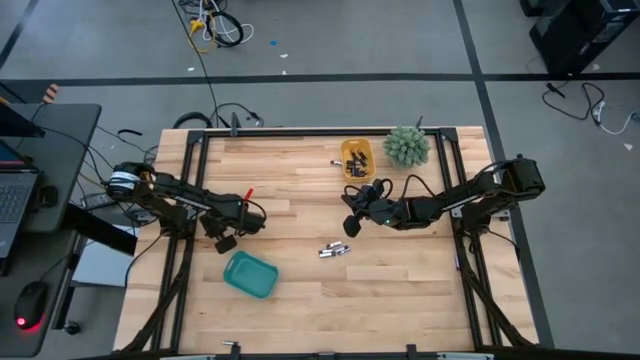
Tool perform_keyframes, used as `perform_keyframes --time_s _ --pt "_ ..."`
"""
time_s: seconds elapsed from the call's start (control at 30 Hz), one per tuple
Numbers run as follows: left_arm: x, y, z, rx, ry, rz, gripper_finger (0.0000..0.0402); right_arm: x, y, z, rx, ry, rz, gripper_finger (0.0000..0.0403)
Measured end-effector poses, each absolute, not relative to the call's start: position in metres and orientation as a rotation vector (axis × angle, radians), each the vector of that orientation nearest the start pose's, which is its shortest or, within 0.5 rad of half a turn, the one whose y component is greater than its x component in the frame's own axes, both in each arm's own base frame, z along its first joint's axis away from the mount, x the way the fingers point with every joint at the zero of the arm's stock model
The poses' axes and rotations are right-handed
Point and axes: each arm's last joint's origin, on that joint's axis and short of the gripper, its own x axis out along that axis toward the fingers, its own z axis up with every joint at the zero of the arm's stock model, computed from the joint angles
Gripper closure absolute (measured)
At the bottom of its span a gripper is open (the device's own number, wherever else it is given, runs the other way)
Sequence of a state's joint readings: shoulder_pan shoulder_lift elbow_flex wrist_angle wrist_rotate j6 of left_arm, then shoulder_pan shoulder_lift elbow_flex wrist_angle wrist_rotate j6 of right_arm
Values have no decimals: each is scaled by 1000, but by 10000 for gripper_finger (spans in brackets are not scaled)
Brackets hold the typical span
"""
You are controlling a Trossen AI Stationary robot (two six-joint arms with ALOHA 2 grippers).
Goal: Sort batteries
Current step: Put the black battery into the yellow bin
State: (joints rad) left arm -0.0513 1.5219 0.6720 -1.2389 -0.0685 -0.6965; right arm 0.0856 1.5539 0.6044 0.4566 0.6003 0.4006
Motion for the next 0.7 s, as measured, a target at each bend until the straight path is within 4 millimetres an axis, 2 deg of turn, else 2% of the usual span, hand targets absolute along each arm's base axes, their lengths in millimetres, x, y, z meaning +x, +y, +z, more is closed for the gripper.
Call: perform_keyframes --time_s 0.27,0.7 --pt "167 -7 139 -333 1954 753 319 289 7 161 219 349 -589 402" --pt "167 -12 131 -378 1926 700 309 289 7 162 218 335 -586 402"
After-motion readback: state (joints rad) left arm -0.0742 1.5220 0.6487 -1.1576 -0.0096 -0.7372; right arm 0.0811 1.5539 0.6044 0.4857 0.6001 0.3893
